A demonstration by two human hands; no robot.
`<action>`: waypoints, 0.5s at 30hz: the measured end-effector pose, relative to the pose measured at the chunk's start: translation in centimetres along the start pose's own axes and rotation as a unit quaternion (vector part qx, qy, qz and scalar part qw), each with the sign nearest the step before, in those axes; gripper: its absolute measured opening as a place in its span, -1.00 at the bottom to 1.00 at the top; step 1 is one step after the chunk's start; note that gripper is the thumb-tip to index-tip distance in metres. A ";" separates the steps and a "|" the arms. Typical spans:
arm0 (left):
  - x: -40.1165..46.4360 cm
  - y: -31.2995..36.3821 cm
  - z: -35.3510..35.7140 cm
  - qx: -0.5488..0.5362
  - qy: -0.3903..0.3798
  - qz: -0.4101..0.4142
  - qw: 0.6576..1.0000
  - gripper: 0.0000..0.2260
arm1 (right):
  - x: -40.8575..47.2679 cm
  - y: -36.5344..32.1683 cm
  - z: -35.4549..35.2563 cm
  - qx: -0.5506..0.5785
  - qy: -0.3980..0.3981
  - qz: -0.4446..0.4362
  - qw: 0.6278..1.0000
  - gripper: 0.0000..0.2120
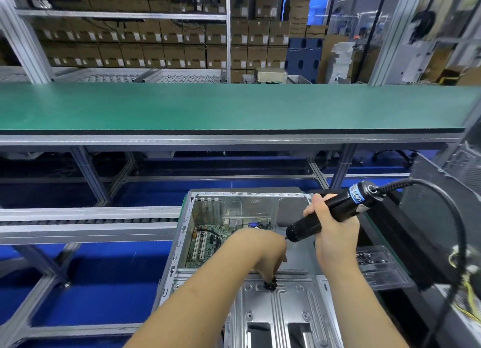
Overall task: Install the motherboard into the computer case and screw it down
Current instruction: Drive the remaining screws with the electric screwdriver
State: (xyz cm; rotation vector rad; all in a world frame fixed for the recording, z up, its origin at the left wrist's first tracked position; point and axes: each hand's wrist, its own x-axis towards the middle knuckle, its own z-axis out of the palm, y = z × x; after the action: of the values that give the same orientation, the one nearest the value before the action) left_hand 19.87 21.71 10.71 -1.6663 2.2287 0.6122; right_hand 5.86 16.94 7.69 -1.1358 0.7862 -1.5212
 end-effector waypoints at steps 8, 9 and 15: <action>0.1 0.2 0.7 -0.062 -0.006 0.021 0.998 -0.81 | -0.3 -0.5 0.4 -0.003 -0.007 0.001 1.000 -0.88; 0.2 0.3 0.8 -0.060 -0.005 0.022 0.998 -0.82 | -0.4 -0.5 0.4 -0.001 -0.006 0.001 1.000 -0.88; 0.2 0.5 0.8 -0.071 0.007 0.032 0.997 -0.85 | -0.5 -0.5 0.2 -0.003 -0.004 0.001 1.000 -0.77</action>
State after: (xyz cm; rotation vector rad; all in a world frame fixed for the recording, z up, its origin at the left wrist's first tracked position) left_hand 19.29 22.06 9.95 -1.6734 2.3052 0.7947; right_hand 5.87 17.61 8.10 -1.1454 0.7864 -1.5131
